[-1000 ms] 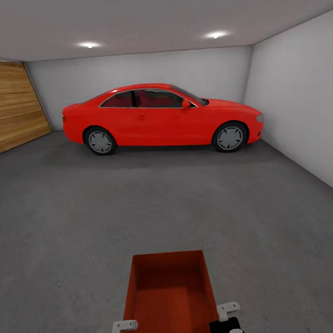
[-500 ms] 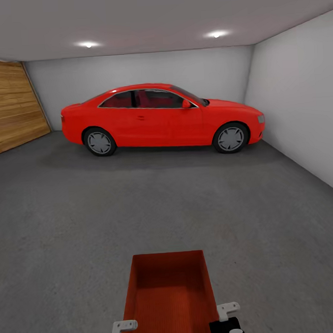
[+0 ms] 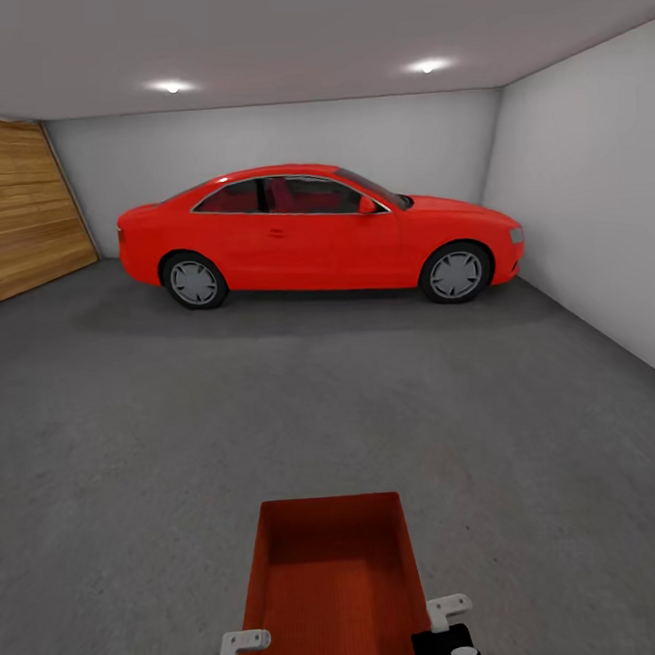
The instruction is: Move the two storage containers from the living room to the garage. In the garage, place one container on the floor and stack the other container on top of it (either order is fine).
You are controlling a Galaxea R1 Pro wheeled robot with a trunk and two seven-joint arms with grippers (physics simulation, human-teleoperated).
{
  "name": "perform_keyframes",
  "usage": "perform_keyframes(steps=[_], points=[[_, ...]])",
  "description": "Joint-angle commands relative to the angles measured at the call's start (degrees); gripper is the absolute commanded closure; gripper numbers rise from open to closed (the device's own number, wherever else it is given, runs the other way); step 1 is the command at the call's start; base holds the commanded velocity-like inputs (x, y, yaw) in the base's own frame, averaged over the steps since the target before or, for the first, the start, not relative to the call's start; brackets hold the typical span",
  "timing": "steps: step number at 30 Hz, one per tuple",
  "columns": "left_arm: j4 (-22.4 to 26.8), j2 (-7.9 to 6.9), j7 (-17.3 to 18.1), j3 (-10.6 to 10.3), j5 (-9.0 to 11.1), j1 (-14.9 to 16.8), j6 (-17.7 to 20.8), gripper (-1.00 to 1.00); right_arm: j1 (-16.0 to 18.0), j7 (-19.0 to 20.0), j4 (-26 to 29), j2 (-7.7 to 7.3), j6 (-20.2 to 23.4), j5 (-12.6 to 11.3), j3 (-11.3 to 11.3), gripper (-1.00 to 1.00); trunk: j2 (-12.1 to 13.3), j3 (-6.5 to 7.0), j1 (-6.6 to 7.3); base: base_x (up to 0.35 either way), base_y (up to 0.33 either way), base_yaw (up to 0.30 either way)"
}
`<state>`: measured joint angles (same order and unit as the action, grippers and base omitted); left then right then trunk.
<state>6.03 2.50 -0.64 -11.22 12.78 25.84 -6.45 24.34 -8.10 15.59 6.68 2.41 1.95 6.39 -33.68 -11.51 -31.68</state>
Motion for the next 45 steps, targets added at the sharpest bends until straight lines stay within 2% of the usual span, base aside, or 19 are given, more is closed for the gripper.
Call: perform_keyframes(steps=[1,26,45], points=[[0.1,-0.83,-0.4,-0.3,0.2,0.1,-1.7,1.00,0.0,-0.1,-0.2,-1.54,0.2,-0.4,0.7,1.00,-0.1,-0.09,-0.03,0.148,0.000,0.000],[0.1,-0.83,-0.4,-0.3,0.2,0.1,-1.7,1.00,0.0,-0.1,-0.2,-1.50,0.3,-0.5,0.8,1.00,-0.1,-0.09,-0.03,0.148,0.000,-0.006],[0.1,-0.83,-0.4,-0.3,0.2,0.1,-1.7,1.00,0.0,0.0,-0.2,-1.50,0.3,-0.5,0.9,1.00,-0.1,-0.09,-0.03,0.148,0.000,-0.196]])
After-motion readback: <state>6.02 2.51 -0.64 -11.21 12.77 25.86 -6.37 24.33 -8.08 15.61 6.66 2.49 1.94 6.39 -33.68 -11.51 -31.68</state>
